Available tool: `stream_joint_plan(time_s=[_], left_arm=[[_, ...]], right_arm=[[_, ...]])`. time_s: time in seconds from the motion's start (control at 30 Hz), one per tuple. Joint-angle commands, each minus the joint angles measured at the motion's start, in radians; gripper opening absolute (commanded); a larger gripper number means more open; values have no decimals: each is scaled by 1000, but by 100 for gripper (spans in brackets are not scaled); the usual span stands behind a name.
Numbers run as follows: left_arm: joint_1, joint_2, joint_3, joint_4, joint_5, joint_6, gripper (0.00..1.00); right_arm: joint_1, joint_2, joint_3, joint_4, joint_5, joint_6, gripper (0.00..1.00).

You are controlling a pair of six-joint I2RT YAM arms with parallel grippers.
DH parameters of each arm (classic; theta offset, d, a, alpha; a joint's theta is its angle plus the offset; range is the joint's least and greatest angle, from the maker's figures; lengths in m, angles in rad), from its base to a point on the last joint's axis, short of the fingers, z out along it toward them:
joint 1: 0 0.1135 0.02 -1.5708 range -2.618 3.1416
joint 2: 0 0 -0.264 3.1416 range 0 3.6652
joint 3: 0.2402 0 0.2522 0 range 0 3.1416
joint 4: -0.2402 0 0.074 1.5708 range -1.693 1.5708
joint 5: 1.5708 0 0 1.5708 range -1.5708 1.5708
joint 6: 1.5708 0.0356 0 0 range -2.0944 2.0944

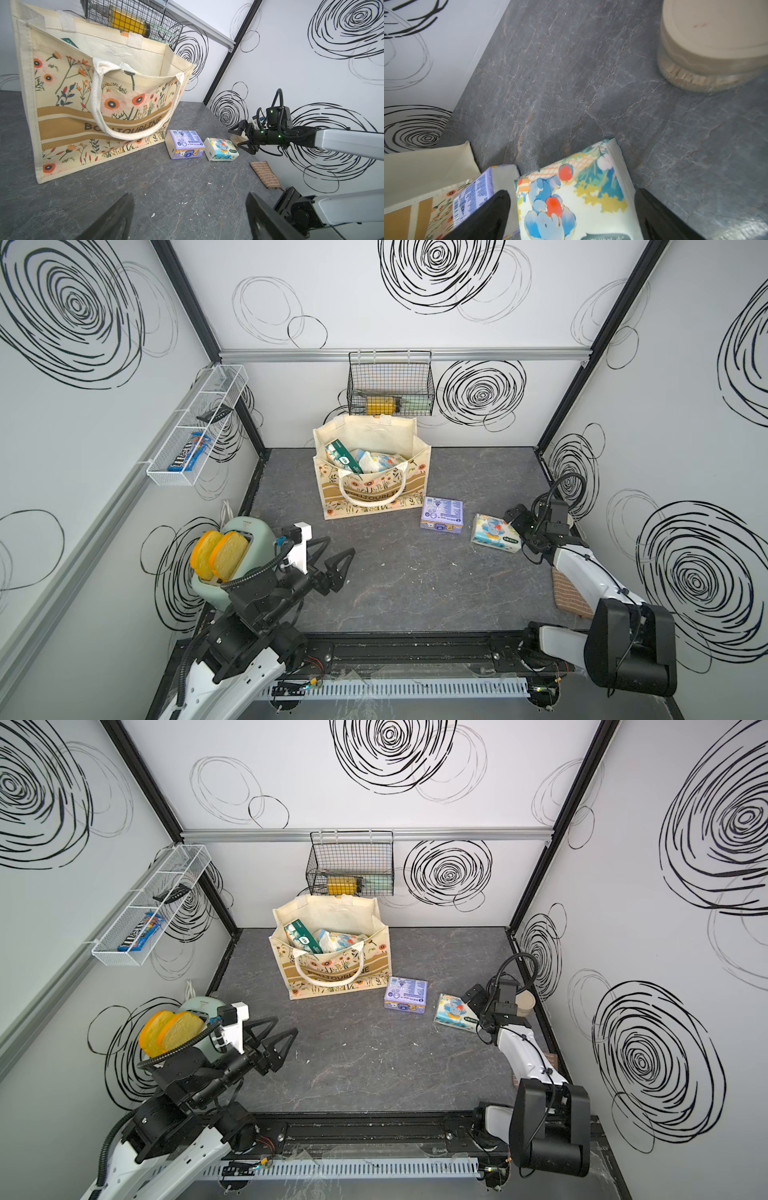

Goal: Put tissues into the canvas bag
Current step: Move the pack of facial tissues to the center of the board.

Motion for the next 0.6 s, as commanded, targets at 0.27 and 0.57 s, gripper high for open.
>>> stream_joint_plan(time_s=[0.27,0.57], left_arm=[[8,-9,-1,46,-14,-6,88],[11,-11,-2,48,-13,-5,89]], right_arm=[[47,312,222,-82,-12,-25,97],[233,76,-51,-45,24,22,96]])
